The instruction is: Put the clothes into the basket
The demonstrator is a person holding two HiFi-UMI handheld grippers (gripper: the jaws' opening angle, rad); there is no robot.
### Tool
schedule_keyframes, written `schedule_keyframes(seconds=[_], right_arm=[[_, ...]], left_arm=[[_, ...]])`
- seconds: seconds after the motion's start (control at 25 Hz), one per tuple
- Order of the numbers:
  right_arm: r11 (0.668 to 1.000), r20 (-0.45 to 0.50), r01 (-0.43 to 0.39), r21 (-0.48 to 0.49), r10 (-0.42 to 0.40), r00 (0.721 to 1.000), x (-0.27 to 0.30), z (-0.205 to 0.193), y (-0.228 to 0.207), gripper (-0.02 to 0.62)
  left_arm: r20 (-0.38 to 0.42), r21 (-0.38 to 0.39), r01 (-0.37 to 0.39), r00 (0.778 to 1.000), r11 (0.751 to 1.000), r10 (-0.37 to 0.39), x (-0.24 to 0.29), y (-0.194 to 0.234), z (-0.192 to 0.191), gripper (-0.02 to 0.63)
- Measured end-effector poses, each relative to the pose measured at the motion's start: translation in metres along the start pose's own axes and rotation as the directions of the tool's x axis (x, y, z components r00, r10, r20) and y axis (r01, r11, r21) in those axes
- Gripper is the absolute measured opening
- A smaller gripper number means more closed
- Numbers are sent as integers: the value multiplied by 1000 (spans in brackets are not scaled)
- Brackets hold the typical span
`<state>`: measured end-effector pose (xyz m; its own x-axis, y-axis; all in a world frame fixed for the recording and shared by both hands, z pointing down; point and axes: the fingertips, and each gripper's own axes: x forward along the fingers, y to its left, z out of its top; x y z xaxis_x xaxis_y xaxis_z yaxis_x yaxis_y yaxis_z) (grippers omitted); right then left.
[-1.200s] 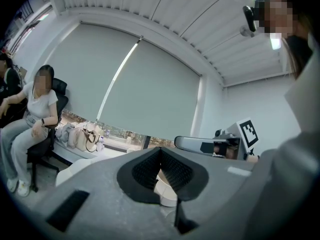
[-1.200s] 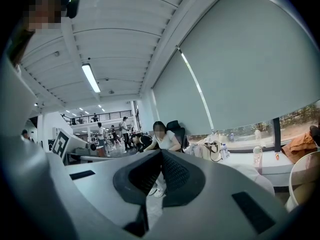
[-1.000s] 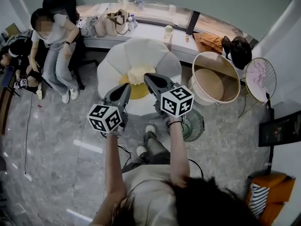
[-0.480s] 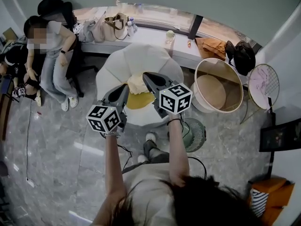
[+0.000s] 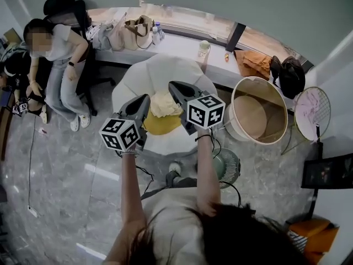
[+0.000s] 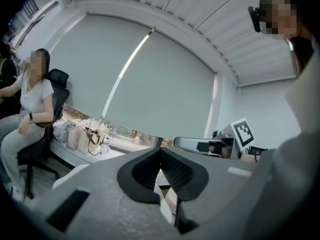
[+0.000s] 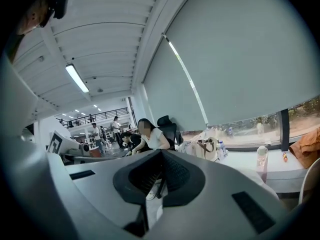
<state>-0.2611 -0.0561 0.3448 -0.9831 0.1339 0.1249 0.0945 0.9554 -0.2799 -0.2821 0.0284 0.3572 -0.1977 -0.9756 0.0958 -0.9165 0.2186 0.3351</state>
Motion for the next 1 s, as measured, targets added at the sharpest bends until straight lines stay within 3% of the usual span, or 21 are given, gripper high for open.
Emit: schedule_keyframes(seconds=[0.52,1.0], right_arm=[[1000,-88,-1,-2,0,996,38,-24,-39,9],[989,-139,94,113,-78,987,60,-64,-61,9]], left_arm=[[-35,-46,-28,999,999,26,45,26,-15,11],[-180,-121,-21,984,992,-1,60,62,-56,11]])
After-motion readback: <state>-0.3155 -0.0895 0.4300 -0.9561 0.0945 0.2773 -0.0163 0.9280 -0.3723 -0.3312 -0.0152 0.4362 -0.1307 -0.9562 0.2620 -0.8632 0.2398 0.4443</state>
